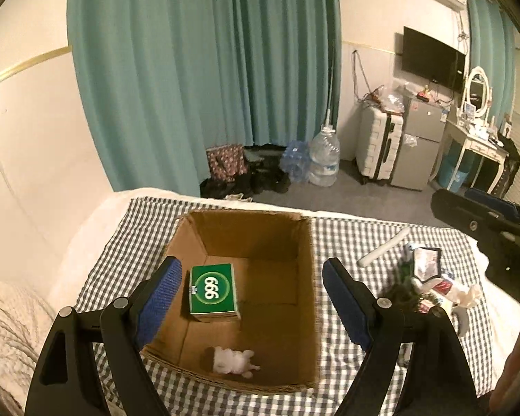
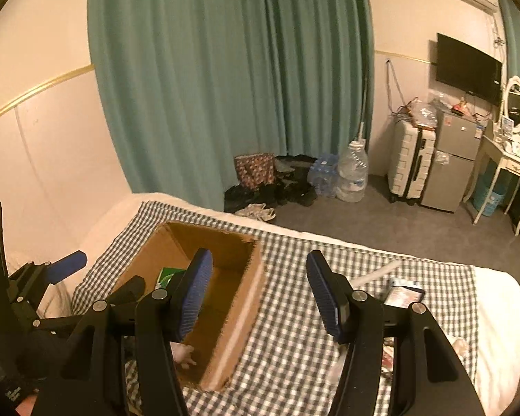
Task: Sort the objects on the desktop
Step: 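Move both grippers back over the pile of items on the bed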
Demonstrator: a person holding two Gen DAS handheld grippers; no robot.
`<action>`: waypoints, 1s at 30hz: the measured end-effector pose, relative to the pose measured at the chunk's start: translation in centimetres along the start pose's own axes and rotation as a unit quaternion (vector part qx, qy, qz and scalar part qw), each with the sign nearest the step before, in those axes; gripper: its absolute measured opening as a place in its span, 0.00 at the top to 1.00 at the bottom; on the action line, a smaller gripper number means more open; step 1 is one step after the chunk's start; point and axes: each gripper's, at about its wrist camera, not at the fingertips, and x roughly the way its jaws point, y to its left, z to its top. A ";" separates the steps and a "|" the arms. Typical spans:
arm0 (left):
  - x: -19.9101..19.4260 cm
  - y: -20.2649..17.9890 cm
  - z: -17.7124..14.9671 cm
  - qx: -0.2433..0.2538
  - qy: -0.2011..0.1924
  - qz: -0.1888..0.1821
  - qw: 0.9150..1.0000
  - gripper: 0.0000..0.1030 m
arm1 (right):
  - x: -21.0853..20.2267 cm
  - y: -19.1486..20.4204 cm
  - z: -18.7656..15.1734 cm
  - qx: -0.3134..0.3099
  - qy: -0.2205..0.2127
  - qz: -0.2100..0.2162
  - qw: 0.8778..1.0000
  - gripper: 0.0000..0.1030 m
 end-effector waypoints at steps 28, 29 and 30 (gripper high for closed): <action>-4.4 -12.4 -0.5 0.044 -0.060 -0.067 0.995 0.00 | -10.7 -14.7 -4.1 0.061 -0.031 -0.078 0.995 0.28; -4.3 -12.9 -0.8 0.045 -0.060 -0.064 0.995 0.00 | -10.7 -14.9 -4.2 0.063 -0.031 -0.081 0.994 0.24; -4.3 -13.2 -1.1 0.045 -0.062 -0.064 0.995 0.00 | -10.8 -15.7 -4.7 0.069 -0.032 -0.091 0.993 0.22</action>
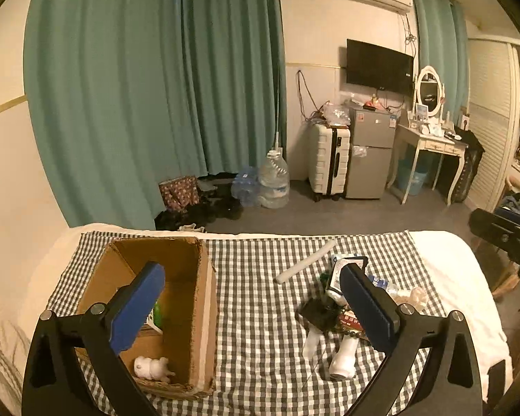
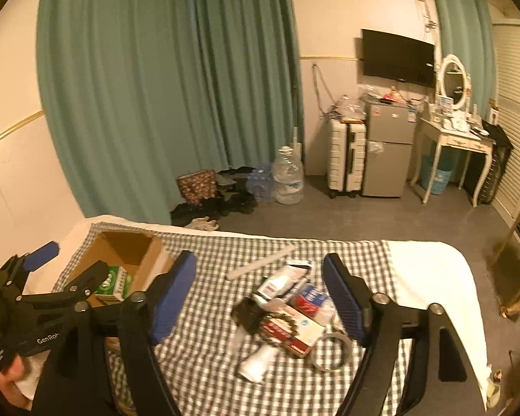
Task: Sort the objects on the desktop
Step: 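Move both grippers back over the pile of items on the bed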
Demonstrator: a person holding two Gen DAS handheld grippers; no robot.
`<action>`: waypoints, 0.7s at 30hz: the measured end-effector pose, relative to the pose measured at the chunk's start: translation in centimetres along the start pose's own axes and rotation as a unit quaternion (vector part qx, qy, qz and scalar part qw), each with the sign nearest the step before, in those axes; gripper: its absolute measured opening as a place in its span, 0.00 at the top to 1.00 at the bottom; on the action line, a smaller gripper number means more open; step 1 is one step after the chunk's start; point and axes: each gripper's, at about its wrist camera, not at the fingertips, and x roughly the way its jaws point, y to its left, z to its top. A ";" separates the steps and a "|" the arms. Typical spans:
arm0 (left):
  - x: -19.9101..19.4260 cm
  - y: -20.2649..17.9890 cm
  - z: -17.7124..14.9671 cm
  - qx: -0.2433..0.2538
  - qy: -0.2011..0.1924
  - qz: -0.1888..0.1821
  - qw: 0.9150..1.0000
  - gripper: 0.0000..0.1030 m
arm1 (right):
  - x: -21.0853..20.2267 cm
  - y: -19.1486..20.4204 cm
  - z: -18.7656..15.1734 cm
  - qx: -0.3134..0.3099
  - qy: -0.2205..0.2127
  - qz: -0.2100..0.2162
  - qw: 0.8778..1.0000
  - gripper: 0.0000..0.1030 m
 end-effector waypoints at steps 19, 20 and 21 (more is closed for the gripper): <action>5.9 -3.6 -3.2 0.012 0.059 -0.072 0.996 0.00 | 3.7 -7.4 -6.1 0.042 0.042 -0.040 0.997 0.05; 6.2 -3.9 -3.4 0.019 0.060 -0.069 0.996 0.00 | 4.2 -7.7 -6.6 0.048 0.052 -0.040 0.997 0.05; 6.4 -4.1 -3.7 0.025 0.062 -0.068 0.995 0.00 | 4.8 -8.0 -7.1 0.052 0.063 -0.044 0.996 0.05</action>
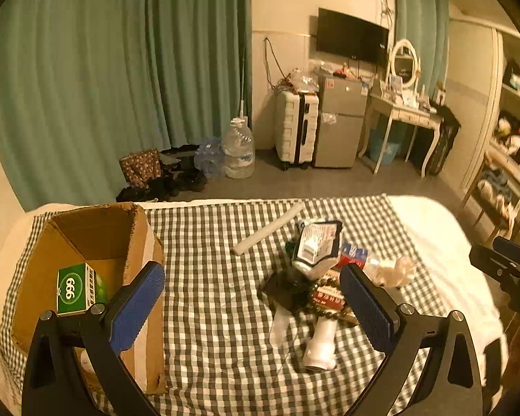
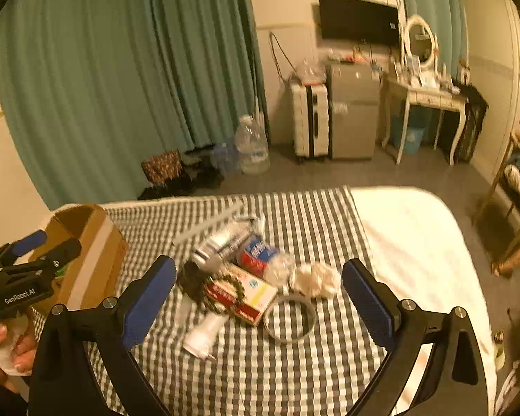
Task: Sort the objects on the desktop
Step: 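Move both grippers back over the pile of items on the bed, then grasp the white spray bottle with the left gripper while the right grasps the tape roll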
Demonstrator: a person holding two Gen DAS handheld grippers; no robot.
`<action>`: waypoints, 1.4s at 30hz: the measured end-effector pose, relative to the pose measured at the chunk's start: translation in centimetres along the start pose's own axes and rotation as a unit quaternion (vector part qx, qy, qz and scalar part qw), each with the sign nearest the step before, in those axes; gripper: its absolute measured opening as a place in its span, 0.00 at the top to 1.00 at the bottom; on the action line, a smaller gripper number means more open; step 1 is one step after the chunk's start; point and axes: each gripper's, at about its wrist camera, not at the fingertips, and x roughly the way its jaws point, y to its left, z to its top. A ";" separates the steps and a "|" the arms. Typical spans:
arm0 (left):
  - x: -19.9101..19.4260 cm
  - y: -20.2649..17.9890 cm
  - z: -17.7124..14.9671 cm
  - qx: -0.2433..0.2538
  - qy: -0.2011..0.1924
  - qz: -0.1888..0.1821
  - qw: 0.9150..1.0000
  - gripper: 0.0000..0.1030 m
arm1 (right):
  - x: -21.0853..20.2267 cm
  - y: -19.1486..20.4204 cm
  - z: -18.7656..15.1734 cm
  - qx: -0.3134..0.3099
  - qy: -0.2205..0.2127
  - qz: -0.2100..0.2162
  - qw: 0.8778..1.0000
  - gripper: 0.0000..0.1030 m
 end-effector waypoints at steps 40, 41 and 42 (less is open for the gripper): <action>12.6 -7.6 -12.4 0.067 0.143 -0.037 0.987 0.03 | 13.6 -3.7 -8.8 0.022 0.161 -0.010 0.987 0.05; 12.8 -7.7 -12.6 0.067 0.146 -0.038 0.986 0.03 | 13.8 -3.6 -8.9 0.023 0.164 -0.008 0.986 0.05; 13.0 -7.7 -12.7 0.068 0.147 -0.038 0.986 0.03 | 14.2 -3.5 -9.1 0.021 0.169 -0.006 0.985 0.05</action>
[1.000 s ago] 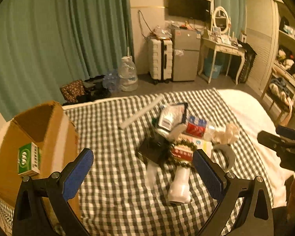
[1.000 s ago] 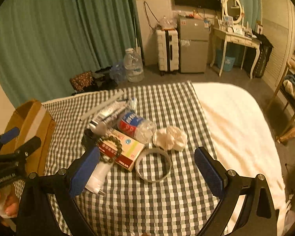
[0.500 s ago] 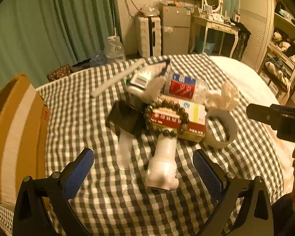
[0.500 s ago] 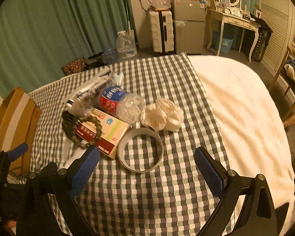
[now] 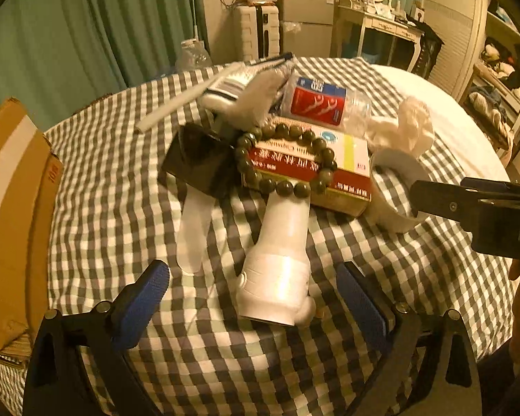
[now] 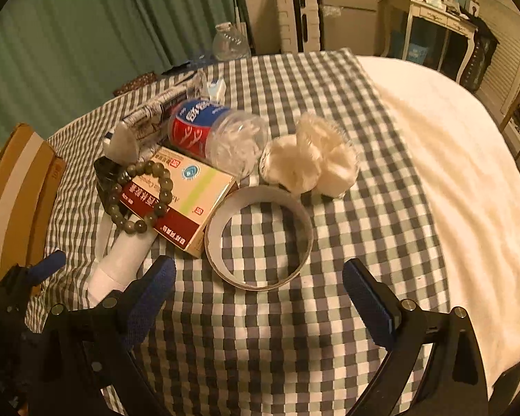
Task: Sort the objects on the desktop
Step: 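Grasp the white spray bottle with the left gripper while the right grasps the tape roll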
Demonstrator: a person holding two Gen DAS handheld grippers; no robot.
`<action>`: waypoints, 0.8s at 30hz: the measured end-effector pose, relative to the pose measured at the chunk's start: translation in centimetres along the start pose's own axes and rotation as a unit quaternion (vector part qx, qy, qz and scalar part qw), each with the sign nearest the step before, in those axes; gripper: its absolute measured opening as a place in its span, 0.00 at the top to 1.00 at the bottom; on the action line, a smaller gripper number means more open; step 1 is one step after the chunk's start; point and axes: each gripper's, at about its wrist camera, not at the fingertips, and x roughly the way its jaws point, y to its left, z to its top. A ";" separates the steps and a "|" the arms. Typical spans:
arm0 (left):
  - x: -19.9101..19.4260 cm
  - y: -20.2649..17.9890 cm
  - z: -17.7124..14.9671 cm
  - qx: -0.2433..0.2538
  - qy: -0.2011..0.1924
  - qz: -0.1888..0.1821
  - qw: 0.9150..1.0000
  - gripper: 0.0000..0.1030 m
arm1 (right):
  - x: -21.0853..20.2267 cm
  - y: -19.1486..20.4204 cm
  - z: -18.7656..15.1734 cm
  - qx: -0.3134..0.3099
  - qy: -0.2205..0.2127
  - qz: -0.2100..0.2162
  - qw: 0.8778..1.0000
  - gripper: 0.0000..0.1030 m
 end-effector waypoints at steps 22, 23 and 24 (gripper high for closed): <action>3.5 0.2 -0.5 -0.011 0.036 0.000 0.999 0.30 | 4.9 0.3 0.7 -0.022 0.037 -0.032 0.999 0.05; 3.4 0.0 -0.4 -0.012 0.037 -0.001 0.999 0.31 | 5.2 0.3 0.7 -0.024 0.037 -0.035 0.998 0.05; 3.4 0.0 -0.4 -0.013 0.037 -0.002 0.999 0.33 | 5.3 0.4 0.7 -0.026 0.035 -0.037 0.998 0.06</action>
